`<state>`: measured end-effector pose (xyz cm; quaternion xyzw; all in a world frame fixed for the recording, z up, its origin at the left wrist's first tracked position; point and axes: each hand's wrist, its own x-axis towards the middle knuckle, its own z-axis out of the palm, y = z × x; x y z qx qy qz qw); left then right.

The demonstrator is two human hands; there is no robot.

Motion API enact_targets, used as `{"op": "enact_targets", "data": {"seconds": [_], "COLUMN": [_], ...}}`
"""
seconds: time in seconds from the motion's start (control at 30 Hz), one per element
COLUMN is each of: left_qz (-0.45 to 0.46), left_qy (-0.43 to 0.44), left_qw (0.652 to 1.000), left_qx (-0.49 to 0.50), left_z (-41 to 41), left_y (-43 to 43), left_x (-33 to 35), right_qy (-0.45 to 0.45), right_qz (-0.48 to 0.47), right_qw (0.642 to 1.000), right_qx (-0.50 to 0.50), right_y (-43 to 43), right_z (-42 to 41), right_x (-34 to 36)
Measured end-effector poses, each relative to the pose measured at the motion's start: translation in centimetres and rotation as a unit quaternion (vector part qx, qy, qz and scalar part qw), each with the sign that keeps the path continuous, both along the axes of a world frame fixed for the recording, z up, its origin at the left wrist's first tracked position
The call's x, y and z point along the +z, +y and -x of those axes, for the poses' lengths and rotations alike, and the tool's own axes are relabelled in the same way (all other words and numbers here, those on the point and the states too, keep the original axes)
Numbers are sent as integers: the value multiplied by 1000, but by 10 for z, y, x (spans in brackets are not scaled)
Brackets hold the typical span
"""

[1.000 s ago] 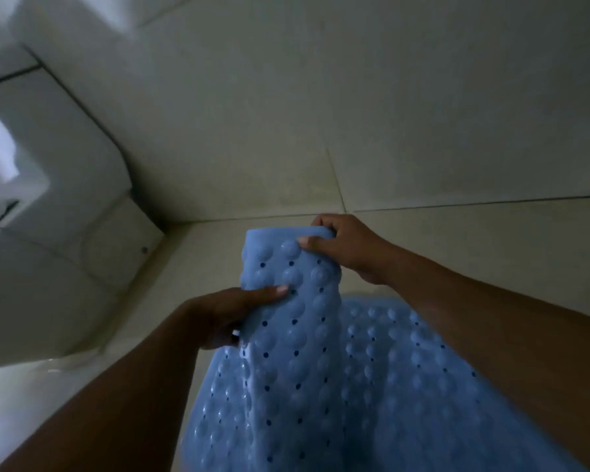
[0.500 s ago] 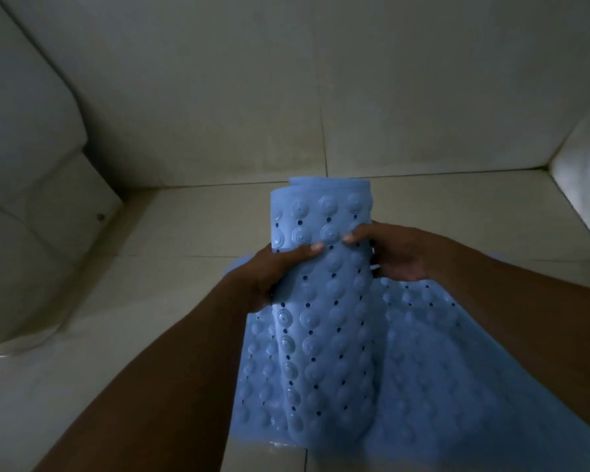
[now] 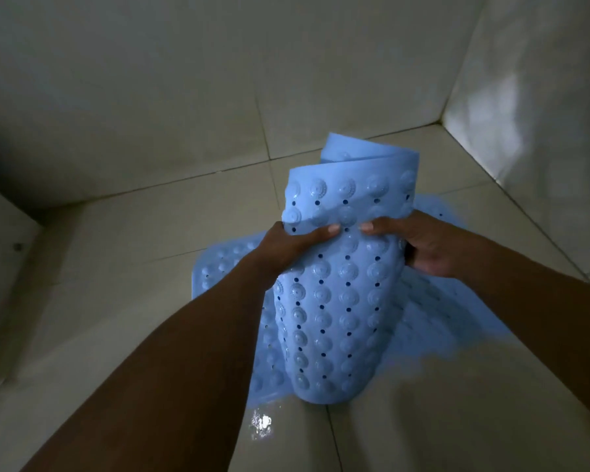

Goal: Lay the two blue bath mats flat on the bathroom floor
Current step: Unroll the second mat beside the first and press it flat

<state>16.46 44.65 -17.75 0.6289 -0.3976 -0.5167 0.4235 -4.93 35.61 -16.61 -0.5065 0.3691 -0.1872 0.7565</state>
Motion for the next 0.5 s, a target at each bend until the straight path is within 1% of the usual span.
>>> {"op": "enact_targets", "data": {"seconds": [0.1, 0.17, 0.23, 0.27, 0.33, 0.4, 0.5], "left_qz": [-41, -122, -233, -263, -271, -262, -288], "left_qy": [-13, -32, -64, -71, -91, -140, -237], "left_qw": [999, 992, 970, 961, 957, 955, 925], "left_qx": [-7, -1, -27, -39, -45, 1, 70], "left_z": [13, 24, 30, 34, 46, 56, 64], "left_y": [5, 14, 25, 31, 46, 66, 103], "left_x": [10, 13, 12, 8, -8, -34, -78], "right_qy": [64, 127, 188, 220, 306, 383, 446], "right_qz": [40, 66, 57, 36, -5, -29, -23], "right_qw": [996, 987, 979, 975, 952, 922, 891], "right_qx": [-48, -72, -49, -24, 19, 47, 81], "right_y": [10, 13, 14, 14, 21, 39, 70], "right_z": [17, 26, 35, 37, 42, 47, 53], "right_x": [13, 20, 21, 18, 6, -19, -58]}}
